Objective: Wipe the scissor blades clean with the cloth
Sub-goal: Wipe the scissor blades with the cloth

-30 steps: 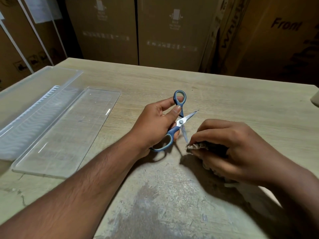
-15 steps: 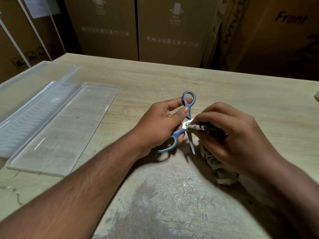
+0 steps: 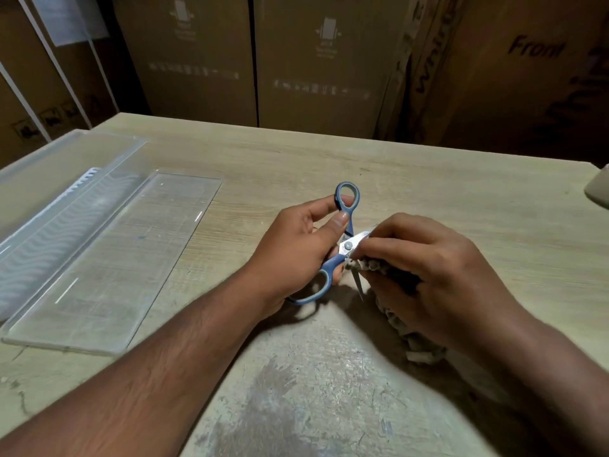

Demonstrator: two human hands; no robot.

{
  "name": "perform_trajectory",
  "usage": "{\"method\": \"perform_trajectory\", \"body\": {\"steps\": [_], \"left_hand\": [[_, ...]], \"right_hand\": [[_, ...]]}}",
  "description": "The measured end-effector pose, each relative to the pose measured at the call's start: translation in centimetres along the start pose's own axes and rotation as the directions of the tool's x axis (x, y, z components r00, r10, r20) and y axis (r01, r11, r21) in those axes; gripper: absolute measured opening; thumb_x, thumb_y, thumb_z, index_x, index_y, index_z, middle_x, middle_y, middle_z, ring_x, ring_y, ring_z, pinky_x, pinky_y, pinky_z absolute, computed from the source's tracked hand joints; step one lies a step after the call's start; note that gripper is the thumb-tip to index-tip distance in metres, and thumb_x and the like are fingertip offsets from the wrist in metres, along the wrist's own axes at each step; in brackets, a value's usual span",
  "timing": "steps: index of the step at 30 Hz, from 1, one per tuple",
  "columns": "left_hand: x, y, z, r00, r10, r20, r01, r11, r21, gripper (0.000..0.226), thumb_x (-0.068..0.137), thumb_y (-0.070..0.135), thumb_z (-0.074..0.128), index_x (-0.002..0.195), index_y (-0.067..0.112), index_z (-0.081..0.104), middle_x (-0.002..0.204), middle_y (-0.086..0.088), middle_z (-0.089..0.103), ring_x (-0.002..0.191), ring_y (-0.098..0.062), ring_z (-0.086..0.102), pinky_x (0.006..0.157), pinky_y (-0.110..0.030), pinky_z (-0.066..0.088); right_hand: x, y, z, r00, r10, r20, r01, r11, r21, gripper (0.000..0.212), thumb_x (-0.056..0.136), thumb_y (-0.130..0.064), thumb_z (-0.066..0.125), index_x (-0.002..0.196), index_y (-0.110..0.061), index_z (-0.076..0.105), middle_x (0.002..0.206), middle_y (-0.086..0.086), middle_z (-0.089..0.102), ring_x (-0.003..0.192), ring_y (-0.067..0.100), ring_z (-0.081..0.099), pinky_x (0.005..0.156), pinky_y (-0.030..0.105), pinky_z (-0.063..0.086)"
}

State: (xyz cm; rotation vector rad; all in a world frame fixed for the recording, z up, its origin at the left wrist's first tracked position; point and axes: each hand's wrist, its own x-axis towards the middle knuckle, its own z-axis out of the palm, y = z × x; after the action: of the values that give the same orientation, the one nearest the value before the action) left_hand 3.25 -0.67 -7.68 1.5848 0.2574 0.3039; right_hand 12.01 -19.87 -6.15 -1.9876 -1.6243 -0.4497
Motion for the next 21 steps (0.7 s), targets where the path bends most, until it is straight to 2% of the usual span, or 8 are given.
{"method": "perform_trajectory", "body": {"steps": [3, 5, 7, 9, 13, 17, 19, 21], "left_hand": [[0.2, -0.1, 0.1, 1.0, -0.002, -0.016, 0.001, 0.999, -0.034, 0.033, 0.109, 0.027, 0.059, 0.14, 0.033, 0.067, 0.063, -0.019, 0.06, 0.051, -0.026, 0.054, 0.061, -0.034, 0.046], [0.1, 0.0, 0.4, 1.0, 0.015, -0.021, -0.015, 1.0, -0.007, 0.035, 0.108, 0.029, 0.06, 0.142, 0.036, 0.066, 0.064, -0.017, 0.064, 0.054, -0.029, 0.06, 0.062, -0.032, 0.053], [0.0, 0.1, 0.9, 0.999, 0.035, -0.019, -0.035, 0.999, -0.001, 0.036, 0.107, 0.029, 0.062, 0.142, 0.037, 0.067, 0.095, -0.016, 0.081, 0.084, -0.028, 0.079, 0.085, -0.04, 0.065], [-0.2, 0.1, 1.2, 0.999, 0.036, -0.026, -0.036, 0.999, -0.011, 0.036, 0.106, 0.032, 0.064, 0.14, 0.038, 0.068, 0.126, -0.012, 0.079, 0.116, -0.022, 0.075, 0.108, -0.053, 0.056], [-0.4, 0.1, 1.3, 0.997, 0.049, -0.061, -0.049, 0.999, -0.008, 0.038, 0.101, 0.041, 0.064, 0.139, 0.047, 0.067, 0.123, -0.034, 0.07, 0.102, -0.024, 0.068, 0.105, -0.068, 0.052], [-0.5, -0.1, 1.7, 0.993, 0.106, -0.049, -0.106, 0.994, 0.004, 0.037, 0.109, 0.025, 0.059, 0.144, 0.034, 0.066, 0.134, 0.006, 0.076, 0.118, -0.006, 0.073, 0.098, -0.027, 0.06], [-0.5, 0.0, 1.9, 0.992, 0.119, -0.047, -0.119, 0.993, 0.002, 0.038, 0.108, 0.024, 0.059, 0.145, 0.032, 0.065, 0.121, 0.011, 0.079, 0.104, 0.0, 0.075, 0.086, -0.018, 0.057], [-0.6, 0.2, 2.0, 0.99, 0.131, -0.056, -0.132, 0.991, -0.013, 0.038, 0.109, 0.021, 0.058, 0.146, 0.031, 0.064, 0.086, 0.016, 0.08, 0.074, 0.005, 0.071, 0.07, -0.012, 0.052]], "right_hand": [[0.1, -0.3, -0.3, 0.994, 0.029, -0.104, -0.029, 1.0, 0.007, 0.024, 0.095, -0.019, 0.074, 0.116, -0.009, 0.079, 0.107, 0.005, 0.072, 0.089, 0.022, 0.071, 0.069, 0.04, 0.06], [0.1, -0.5, -0.3, 0.988, 0.049, -0.144, -0.05, 0.999, -0.007, 0.024, 0.095, -0.021, 0.074, 0.116, -0.009, 0.077, 0.106, 0.005, 0.07, 0.087, 0.02, 0.069, 0.069, 0.037, 0.06], [0.2, -0.8, 0.1, 0.993, 0.06, -0.103, -0.059, 0.998, 0.012, 0.026, 0.094, -0.022, 0.072, 0.118, -0.013, 0.076, 0.107, 0.001, 0.068, 0.085, 0.019, 0.068, 0.067, 0.038, 0.06], [0.2, -1.1, 0.5, 0.995, 0.067, -0.068, -0.066, 0.998, 0.019, 0.028, 0.092, -0.019, 0.071, 0.119, -0.015, 0.076, 0.106, 0.0, 0.066, 0.081, 0.02, 0.066, 0.063, 0.04, 0.057], [0.1, -1.4, 0.4, 0.999, 0.043, -0.033, -0.044, 0.999, -0.029, 0.031, 0.09, -0.019, 0.074, 0.12, -0.017, 0.076, 0.103, -0.001, 0.065, 0.08, 0.019, 0.063, 0.061, 0.037, 0.055], [0.1, -1.8, 0.8, 0.984, 0.157, -0.087, -0.161, 0.986, -0.041, 0.03, 0.09, -0.032, 0.068, 0.115, -0.02, 0.077, 0.097, -0.004, 0.065, 0.073, 0.016, 0.064, 0.059, 0.036, 0.057], [0.2, -2.1, 1.1, 0.974, 0.196, -0.11, -0.199, 0.98, -0.018, 0.031, 0.088, -0.03, 0.067, 0.115, -0.019, 0.077, 0.097, -0.004, 0.065, 0.072, 0.015, 0.064, 0.06, 0.033, 0.057], [0.2, -2.1, 1.1, 0.979, 0.182, -0.092, -0.184, 0.983, -0.016, 0.028, 0.089, -0.026, 0.071, 0.115, -0.017, 0.077, 0.098, -0.003, 0.065, 0.073, 0.015, 0.064, 0.061, 0.033, 0.057]]}}
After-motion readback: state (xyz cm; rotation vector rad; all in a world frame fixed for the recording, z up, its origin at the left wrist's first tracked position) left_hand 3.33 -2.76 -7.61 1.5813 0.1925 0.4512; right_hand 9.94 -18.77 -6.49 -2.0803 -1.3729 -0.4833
